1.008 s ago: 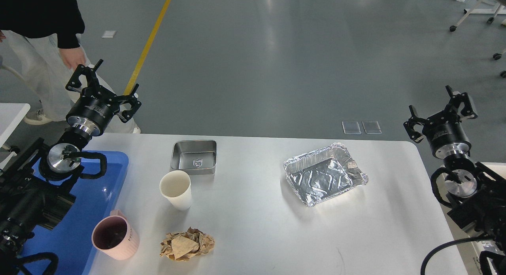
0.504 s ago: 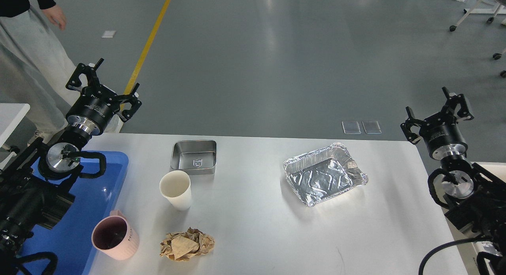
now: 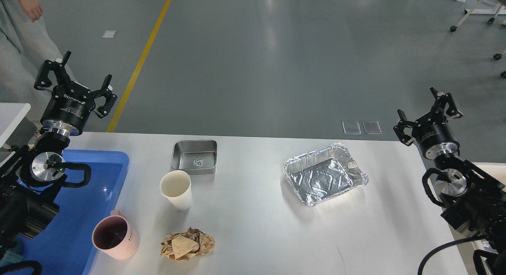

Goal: Tidy desktop
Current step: 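Lower the left gripper toward the pink mug beside the blue tray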

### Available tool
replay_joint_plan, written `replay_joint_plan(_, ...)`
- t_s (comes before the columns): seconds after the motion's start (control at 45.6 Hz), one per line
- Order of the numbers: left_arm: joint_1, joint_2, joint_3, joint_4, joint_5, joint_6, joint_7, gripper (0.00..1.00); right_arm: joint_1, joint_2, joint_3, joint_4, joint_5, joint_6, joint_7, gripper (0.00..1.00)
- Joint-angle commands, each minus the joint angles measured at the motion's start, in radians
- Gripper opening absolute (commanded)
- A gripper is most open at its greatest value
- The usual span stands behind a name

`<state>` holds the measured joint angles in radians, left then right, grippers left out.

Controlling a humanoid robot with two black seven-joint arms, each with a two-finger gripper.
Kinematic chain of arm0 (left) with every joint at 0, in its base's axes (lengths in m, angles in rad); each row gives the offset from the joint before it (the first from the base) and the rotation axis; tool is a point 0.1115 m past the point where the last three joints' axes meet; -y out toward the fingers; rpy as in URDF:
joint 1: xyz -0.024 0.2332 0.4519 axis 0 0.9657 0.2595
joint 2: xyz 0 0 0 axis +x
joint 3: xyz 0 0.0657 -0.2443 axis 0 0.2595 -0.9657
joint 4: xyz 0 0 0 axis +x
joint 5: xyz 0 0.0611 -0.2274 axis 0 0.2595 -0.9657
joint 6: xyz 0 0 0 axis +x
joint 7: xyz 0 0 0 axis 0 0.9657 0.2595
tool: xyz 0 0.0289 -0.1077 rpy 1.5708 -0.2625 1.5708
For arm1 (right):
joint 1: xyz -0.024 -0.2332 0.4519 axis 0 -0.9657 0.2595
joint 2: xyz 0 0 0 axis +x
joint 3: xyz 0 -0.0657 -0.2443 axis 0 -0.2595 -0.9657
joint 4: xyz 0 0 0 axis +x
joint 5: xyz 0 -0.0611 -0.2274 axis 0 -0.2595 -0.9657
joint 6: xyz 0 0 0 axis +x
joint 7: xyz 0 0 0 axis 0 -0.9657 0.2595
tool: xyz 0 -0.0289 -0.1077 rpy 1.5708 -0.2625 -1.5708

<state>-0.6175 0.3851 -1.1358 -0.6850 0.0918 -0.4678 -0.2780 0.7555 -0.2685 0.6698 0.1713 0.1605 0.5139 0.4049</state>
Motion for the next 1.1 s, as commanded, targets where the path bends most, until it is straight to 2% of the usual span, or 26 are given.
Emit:
replay_joint_plan(0.0, 0.024, 0.009, 0.001, -0.013, 0.009, -0.002, -0.013, 0.99, 0.002, 0.0, -0.001, 0.0, -0.001, 0.0, 0.0, 1.0)
replay_joint_plan(0.219, 0.07, 0.101, 0.004, -0.074, 0.081, 0.05, -0.047, 0.97, -0.001, -0.006, -0.001, 0.002, -0.001, 0.003, 0.0, 1.0)
replay_joint_plan(0.351, 0.125, 0.164, 0.005, -0.227, 0.27, 0.149, -0.049, 0.95, 0.001, -0.005, -0.001, 0.004, -0.001, 0.005, 0.0, 1.0)
replay_joint_plan(0.504, 0.212, 0.25, 0.02, -0.409, 0.341, 0.175, -0.03, 0.94, -0.001, 0.003, 0.001, 0.007, 0.001, 0.005, 0.002, 1.0)
replay_joint_plan(0.701, 0.255, 0.418, 0.175, -0.557, 0.342, 0.207, 0.037, 0.93, -0.01, 0.002, 0.001, 0.007, 0.001, 0.008, 0.002, 1.0)
replay_joint_plan(0.92, 0.303, 0.653, 0.286, -0.8, 0.344, 0.388, 0.094, 0.93, -0.013, 0.003, 0.002, 0.008, 0.001, 0.009, 0.002, 1.0)
replay_joint_plan(0.986, 0.306, 0.715, 0.315, -0.843, 0.344, 0.388, 0.128, 0.93, -0.015, 0.006, 0.002, 0.007, 0.001, 0.009, 0.002, 1.0)
replay_joint_plan(1.074, 0.308, 0.77, 0.346, -0.866, 0.35, 0.388, 0.194, 0.93, -0.016, 0.015, 0.002, 0.007, 0.001, 0.012, 0.002, 1.0)
